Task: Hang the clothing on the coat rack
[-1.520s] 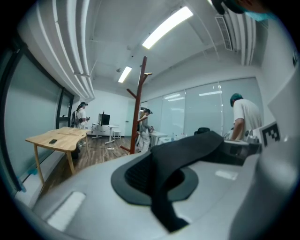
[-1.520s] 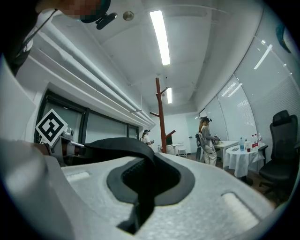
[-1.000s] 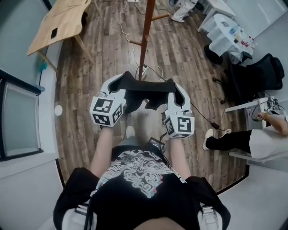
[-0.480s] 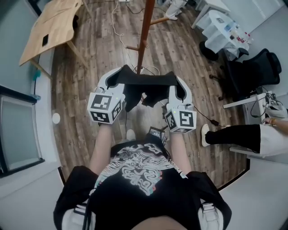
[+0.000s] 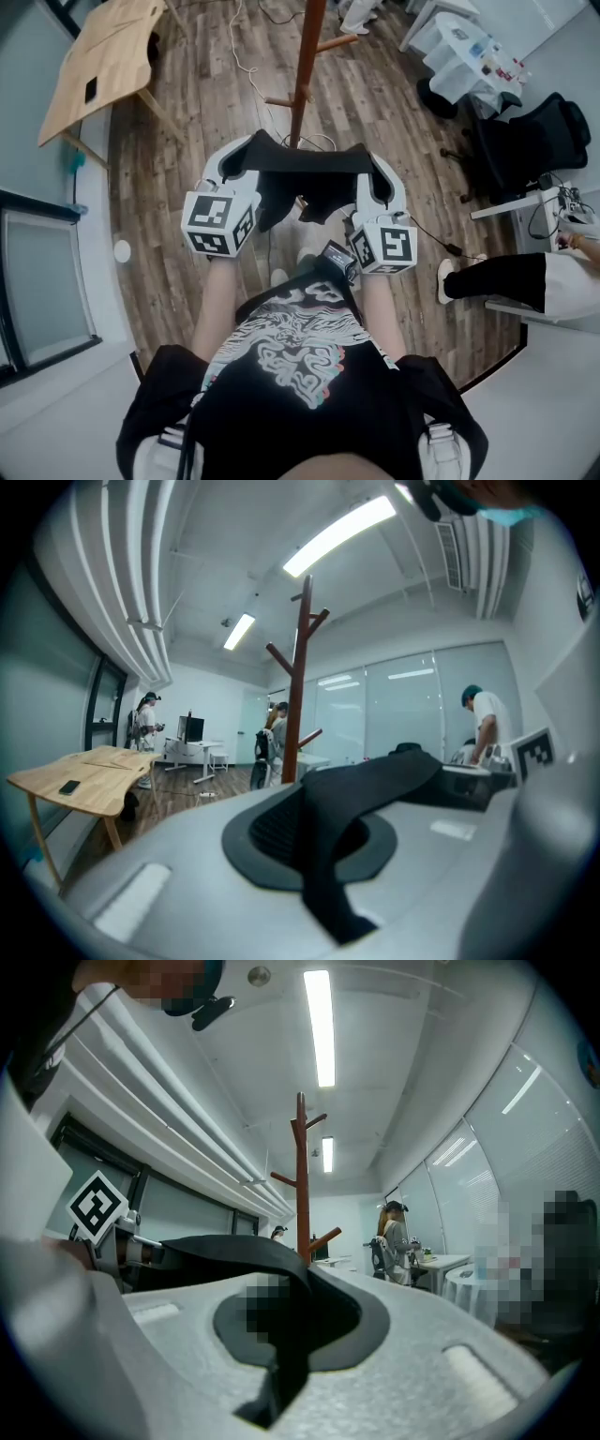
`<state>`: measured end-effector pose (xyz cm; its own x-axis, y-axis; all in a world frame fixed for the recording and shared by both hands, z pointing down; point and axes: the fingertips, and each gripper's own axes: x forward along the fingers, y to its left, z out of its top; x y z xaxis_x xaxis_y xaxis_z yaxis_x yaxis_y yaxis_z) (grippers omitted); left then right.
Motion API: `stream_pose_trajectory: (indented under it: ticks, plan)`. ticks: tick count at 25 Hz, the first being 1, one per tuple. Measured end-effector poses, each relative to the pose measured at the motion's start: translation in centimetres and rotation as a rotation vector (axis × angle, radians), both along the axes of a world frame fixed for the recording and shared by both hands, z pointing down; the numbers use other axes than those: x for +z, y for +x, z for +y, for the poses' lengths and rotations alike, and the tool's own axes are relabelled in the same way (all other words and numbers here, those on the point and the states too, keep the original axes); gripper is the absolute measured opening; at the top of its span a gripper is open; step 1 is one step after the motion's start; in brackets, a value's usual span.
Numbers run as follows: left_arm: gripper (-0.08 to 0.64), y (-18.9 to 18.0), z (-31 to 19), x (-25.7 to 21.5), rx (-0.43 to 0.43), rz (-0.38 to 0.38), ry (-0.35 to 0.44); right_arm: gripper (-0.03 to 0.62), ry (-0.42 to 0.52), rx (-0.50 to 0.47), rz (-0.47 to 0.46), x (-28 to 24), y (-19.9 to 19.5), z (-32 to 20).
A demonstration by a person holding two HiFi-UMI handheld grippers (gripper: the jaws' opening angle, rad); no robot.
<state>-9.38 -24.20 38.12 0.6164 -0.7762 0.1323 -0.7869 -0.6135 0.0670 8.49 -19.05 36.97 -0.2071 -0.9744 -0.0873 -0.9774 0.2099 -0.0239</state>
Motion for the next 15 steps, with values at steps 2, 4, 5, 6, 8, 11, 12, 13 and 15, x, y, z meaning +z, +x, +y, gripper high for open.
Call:
stream_pose_trajectory:
  ticks: [2,4,5,6,8,11,12,13,15]
  plan:
    - [0.006,0.1,-0.4,0.0,-0.001,0.001,-0.002,0.014,0.000,-0.003,-0.004,-0.2,0.1,-0.5]
    - [0.006,0.0,-0.9,-0.2,-0.008,0.005,-0.001,0.014,0.000,-0.013,-0.001,-0.3,0.1,-1.1]
    - [0.006,0.0,-1.3,-0.3,-0.012,0.007,0.002,0.014,0.002,-0.020,-0.001,-0.4,0.1,-1.5]
    - [0.006,0.0,-1.7,-0.4,-0.015,0.009,0.005,0.014,0.005,-0.025,-0.003,-0.4,0.1,-2.0]
    - [0.007,0.2,-2.5,-0.3,-0.018,0.011,0.006,0.014,0.004,-0.029,-0.011,-0.3,0.3,-3.0]
    - [0.008,0.3,-3.5,-0.2,-0.022,0.009,-0.001,0.014,-0.002,-0.040,-0.023,-0.1,0.5,-4.2]
    - [0.007,0.4,-3.7,-0.3,-0.023,0.008,-0.002,0.014,-0.002,-0.044,-0.023,-0.2,0.6,-4.5]
    - [0.008,0.5,-4.0,-0.4,-0.023,0.007,-0.001,0.014,0.000,-0.046,-0.022,-0.4,0.7,-4.9]
    - [0.008,0.7,-4.6,-0.7,-0.021,0.003,0.003,0.014,0.007,-0.050,-0.023,-0.7,1.0,-5.4]
